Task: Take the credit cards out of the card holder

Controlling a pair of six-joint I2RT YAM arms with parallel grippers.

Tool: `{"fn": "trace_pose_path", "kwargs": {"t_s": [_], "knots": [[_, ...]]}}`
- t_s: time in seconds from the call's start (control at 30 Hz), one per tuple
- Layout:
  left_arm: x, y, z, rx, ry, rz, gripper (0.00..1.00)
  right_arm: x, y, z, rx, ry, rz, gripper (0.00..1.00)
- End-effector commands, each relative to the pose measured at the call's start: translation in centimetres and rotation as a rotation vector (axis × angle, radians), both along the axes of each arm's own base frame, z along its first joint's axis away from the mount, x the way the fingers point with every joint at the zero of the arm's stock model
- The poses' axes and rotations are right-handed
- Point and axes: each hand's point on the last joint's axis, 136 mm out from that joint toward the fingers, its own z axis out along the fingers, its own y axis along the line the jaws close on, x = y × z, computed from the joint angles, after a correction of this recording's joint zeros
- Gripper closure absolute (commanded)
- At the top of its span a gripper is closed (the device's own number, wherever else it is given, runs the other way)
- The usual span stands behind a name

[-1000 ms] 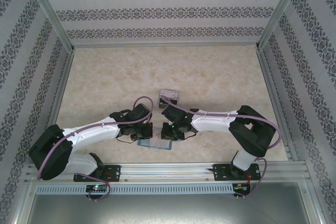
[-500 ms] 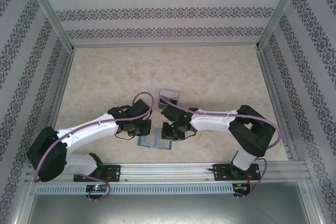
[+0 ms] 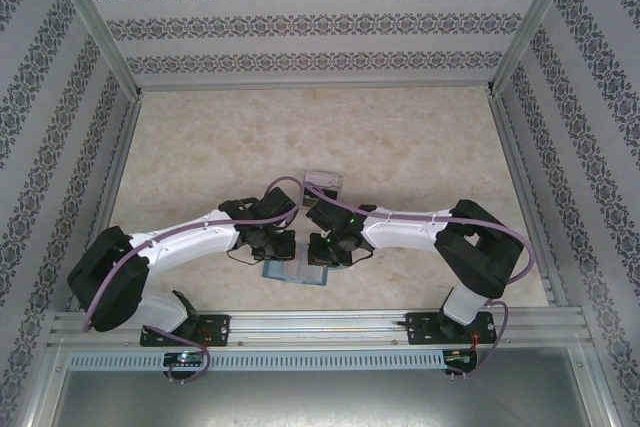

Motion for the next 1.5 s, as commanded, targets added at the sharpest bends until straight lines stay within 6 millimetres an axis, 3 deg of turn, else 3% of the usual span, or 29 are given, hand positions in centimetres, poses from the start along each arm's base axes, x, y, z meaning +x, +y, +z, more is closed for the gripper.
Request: {"fn": "trace_pose_path", "kwargs": {"t_s": [0.0,0.2,0.37,0.6,0.87,1.07,1.27,1.47], "knots": [[0.3,-1.4,0.5,-0.053,0.003,-0.008,0.83,-0.8,-1.6,-1.8,-0.102,0.02,0.014,0.83],[0.1,-1.7,0.3,-0.053,0.008,-0.012,0.88,-0.8,-1.7,-1.6,-0.104,0.016,0.011,0.83],[0.5,-0.9,1.6,-0.027,-0.037,-0.015,0.91,-0.6,-1.8,-0.7,-0.102,-0.005,0.02,0.83],[0.7,-0.7,4.3,-0.041,-0.155,-0.166,0.95,0.5,-2.2,2.8,-0.072,-0.074,0.03,0.83],[0.1,-2.3,6.9,-0.104,-0.358,-0.61,0.99,1.8,-5.9,6.8,-0.078,-0.146,-0.023,0.82],[0.4,-2.2,9.3,-0.034,-0.577,-0.995,1.0,2.0,-9.4,8.6,-0.081,-0.177,-0.086,0.82],[0.4,-2.1,9.5,0.033,-0.678,-1.345,1.0,1.8,-12.1,9.9,-0.063,-0.204,-0.151,0.82],[3.6,-2.1,9.6,0.157,-0.72,-1.526,1.0,1.2,-13.6,10.5,-0.062,-0.214,-0.18,0.82]]}}
